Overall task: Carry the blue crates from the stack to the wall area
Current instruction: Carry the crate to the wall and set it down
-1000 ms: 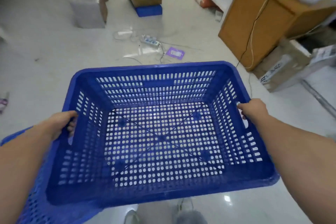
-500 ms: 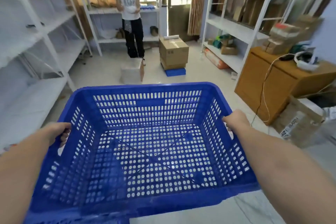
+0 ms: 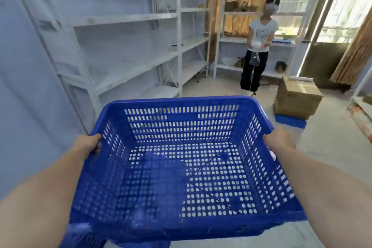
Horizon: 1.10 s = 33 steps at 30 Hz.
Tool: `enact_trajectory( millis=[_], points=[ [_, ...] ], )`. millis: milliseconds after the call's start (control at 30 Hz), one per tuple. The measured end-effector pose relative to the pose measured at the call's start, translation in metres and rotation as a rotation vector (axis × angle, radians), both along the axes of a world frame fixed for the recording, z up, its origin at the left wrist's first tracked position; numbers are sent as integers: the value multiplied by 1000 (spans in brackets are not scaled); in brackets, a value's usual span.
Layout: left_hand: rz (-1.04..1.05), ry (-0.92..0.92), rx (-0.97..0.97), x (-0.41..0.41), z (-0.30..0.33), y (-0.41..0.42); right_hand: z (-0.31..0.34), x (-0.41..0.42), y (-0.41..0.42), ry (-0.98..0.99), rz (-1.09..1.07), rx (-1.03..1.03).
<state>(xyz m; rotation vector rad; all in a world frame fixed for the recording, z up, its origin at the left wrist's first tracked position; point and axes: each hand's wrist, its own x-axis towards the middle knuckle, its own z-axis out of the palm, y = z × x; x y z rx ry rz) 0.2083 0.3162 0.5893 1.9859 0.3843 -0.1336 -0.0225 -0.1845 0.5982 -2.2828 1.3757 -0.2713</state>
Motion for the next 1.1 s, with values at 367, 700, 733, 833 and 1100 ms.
enact_trajectory(
  millis=[367,700,733,833,1100],
  points=[
    [449,-62,48,-77,34,267,3,173,217,-7,442,21],
    [779,-44,112,-149,45,486,-29,270,461,14,781,95],
    [810,-44,115,-154,43,503,-28,277,482,18,809,95],
    [886,-15,120,-171,39,541,-27,299,538,8,885,75],
    [1093,36,115,-181,19,602,-16,348,667,64,1020,10]
  ],
)
